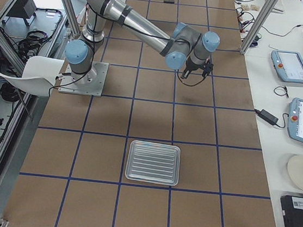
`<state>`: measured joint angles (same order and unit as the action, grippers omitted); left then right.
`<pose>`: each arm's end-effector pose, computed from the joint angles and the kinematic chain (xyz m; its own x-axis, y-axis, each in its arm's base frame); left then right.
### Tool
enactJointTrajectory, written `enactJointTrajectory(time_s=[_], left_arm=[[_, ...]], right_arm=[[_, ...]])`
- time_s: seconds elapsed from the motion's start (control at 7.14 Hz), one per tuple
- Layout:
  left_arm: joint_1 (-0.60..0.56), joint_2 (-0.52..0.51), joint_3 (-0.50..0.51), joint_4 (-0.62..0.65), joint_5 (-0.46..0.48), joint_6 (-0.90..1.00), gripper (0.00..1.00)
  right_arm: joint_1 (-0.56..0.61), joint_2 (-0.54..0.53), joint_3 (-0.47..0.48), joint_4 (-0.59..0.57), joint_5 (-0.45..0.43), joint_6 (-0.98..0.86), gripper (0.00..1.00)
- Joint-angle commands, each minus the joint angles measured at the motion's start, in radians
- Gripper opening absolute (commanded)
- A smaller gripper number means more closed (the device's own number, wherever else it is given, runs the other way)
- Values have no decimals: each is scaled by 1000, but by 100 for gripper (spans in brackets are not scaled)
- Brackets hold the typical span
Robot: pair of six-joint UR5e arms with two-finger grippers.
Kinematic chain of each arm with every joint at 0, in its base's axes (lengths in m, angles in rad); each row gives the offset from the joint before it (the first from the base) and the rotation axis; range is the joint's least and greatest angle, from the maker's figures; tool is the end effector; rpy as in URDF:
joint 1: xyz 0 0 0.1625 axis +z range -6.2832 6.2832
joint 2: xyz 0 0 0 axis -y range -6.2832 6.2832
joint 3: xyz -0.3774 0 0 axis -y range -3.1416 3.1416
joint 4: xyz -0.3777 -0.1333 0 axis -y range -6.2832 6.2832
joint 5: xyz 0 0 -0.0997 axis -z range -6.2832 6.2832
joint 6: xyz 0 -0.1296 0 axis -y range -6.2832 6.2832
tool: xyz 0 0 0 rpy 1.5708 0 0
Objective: Place bearing gear from tray to pile
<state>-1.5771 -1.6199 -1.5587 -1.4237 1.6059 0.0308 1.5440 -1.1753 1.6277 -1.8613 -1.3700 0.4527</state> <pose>-0.1320 -0.5085 0.4077 -0.9987 0.0331 -0.0383 0.0370 0.9934 -0.1087 0.1440 -0.5671 0.2043 -0.8685 0.4840 -0.1065 0.4519 0.8617 0.2310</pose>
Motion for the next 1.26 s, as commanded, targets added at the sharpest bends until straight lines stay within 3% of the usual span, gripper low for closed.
enactJointTrajectory(time_s=[0.0, 0.28, 0.42, 0.84, 0.98, 1.12], left_arm=[[0, 6, -8, 2, 0, 0, 100], [0, 9, -9, -1, 2, 0, 100], [0, 11, -11, -3, 2, 0, 100], [0, 8, -12, -3, 0, 0, 100], [0, 5, -12, -3, -3, 0, 100], [0, 3, -12, -3, -4, 0, 100]], right_arm=[[196, 6, 55, -120, 90, 298, 0], [305, 14, 156, -195, 145, 348, 0], [323, 20, 175, -273, 181, 442, 0], [414, 65, 173, -332, 215, 484, 0], [421, 78, 176, -347, 206, 495, 22], [421, 80, 172, -349, 187, 497, 79]])
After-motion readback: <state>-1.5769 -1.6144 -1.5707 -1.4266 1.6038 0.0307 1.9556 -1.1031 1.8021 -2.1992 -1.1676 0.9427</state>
